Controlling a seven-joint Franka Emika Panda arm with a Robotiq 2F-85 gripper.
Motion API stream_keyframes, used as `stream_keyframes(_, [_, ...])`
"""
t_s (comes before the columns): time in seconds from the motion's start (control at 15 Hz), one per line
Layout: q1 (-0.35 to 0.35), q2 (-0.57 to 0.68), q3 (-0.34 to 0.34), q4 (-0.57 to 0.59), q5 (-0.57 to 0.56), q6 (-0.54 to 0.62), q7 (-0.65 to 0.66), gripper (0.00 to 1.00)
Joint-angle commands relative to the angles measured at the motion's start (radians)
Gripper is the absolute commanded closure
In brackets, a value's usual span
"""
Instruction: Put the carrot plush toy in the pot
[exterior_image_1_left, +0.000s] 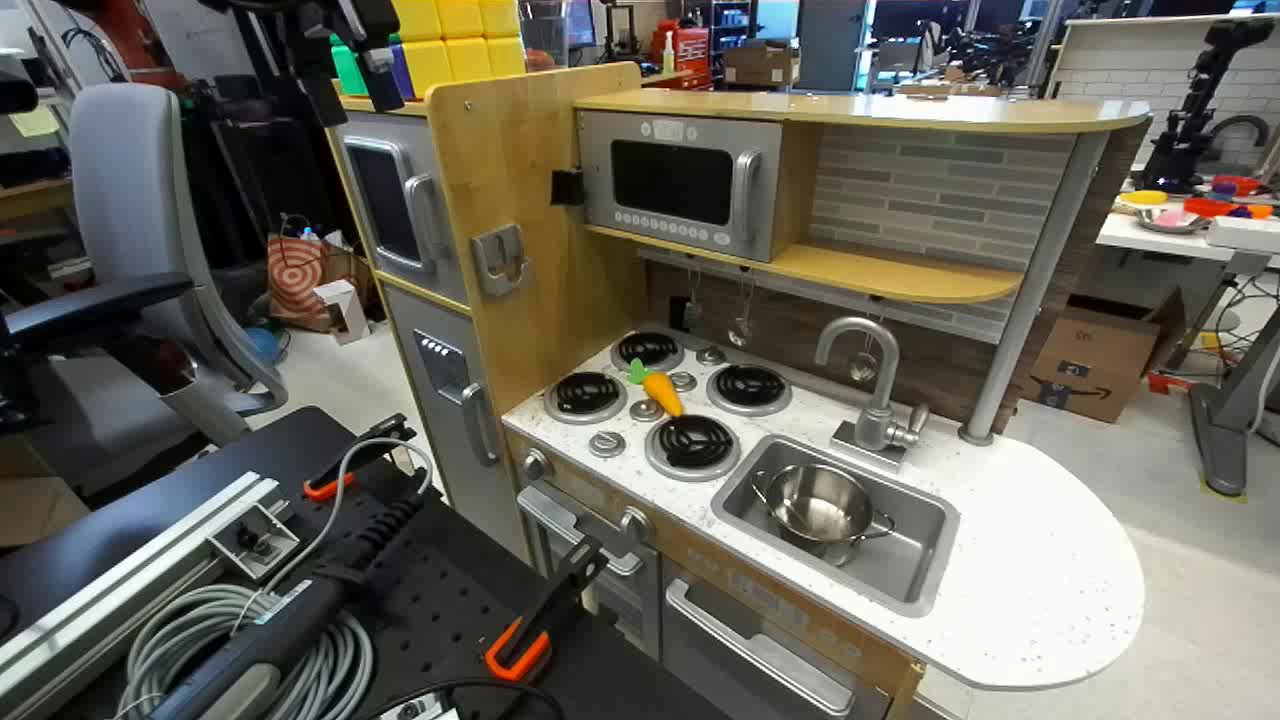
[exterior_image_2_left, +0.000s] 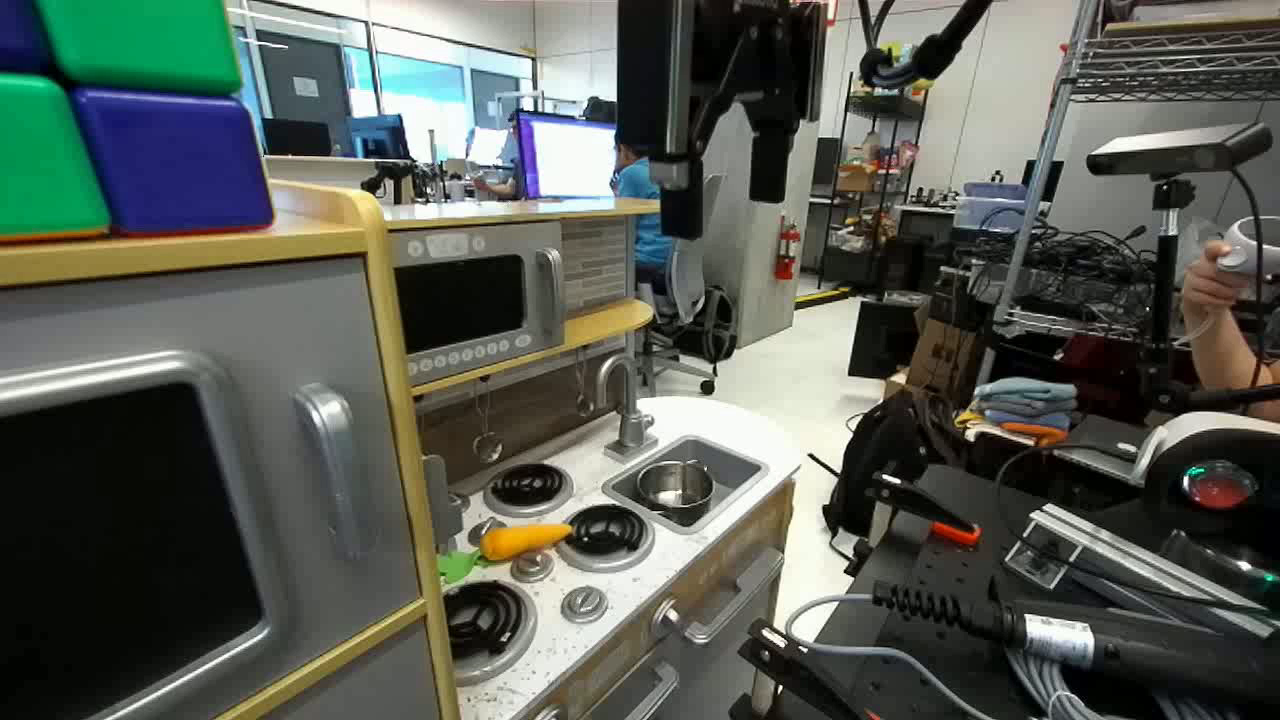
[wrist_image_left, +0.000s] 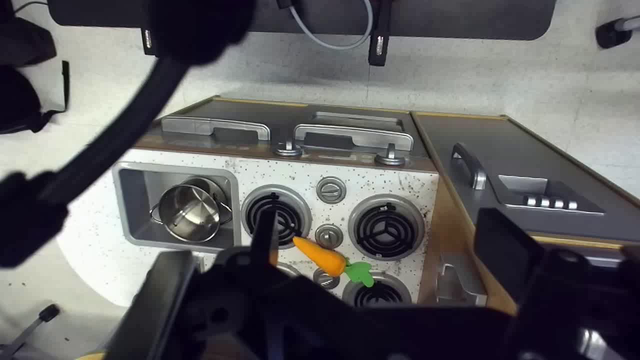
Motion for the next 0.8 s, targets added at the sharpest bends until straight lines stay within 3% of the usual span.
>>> stream_keyframes(0.0, [0.029,0.004,-0.027,0.002,-0.012,-0.003,0.009,0.0])
stream_keyframes(0.07, [0.052,0.005,-0.064,0.007,0.002,-0.051,-0.149,0.0])
stream_keyframes(0.33, [0.082,-0.02,-0.154,-0.033,0.031,-0.004,-0.422,0.0])
stream_keyframes(0.73, [0.123,-0.004,-0.251,-0.026,0.061,-0.045,-0.8,0.0])
